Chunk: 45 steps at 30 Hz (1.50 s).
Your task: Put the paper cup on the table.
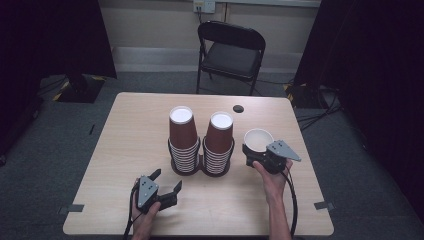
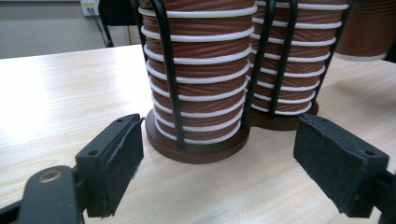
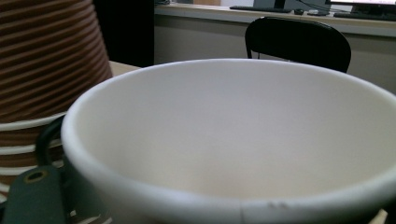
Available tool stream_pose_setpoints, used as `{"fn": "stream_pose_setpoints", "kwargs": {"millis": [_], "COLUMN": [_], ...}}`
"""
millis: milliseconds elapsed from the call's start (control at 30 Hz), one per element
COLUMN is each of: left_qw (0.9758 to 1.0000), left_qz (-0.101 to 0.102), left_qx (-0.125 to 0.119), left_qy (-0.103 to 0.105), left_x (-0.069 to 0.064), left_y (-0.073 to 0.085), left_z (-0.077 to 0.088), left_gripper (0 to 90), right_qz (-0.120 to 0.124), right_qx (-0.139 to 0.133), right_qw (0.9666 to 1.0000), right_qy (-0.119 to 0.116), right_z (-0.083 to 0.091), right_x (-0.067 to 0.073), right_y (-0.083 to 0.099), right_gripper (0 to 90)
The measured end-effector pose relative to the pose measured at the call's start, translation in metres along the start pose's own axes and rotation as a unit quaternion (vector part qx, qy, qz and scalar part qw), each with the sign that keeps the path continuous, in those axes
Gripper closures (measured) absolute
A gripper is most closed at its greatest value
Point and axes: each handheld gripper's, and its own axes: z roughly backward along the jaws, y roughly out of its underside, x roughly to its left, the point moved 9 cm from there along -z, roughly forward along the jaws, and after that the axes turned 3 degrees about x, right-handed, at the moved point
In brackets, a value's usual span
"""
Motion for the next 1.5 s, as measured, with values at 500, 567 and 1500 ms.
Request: {"fn": "stream_pose_setpoints", "kwargs": {"millis": [500,567,1500], "left_qw": [0.9999,0.9998,0.9996], "left_qz": [-0.013,-0.014,-0.009], "left_qx": [-0.004,-0.006,-0.012], "left_qy": [-0.01,-0.011,-0.022], "left_x": [-0.001,-0.002,0.002], "left_y": [0.0,0.0,-0.001], "left_z": [0.001,0.001,0.003], "left_gripper": [15.9,16.0,16.3], "right_qz": [-0.021,-0.023,-0.043], "right_qx": [0.018,0.027,0.078], "right_qw": [0.9996,0.9994,0.996], "right_qy": [0.008,0.007,-0.009], "right_z": [-0.023,-0.028,-0.036], "right_x": [-0.024,-0.025,-0.024], "right_y": [0.001,0.005,0.048], "right_gripper": [11.8,11.4,10.5]}}
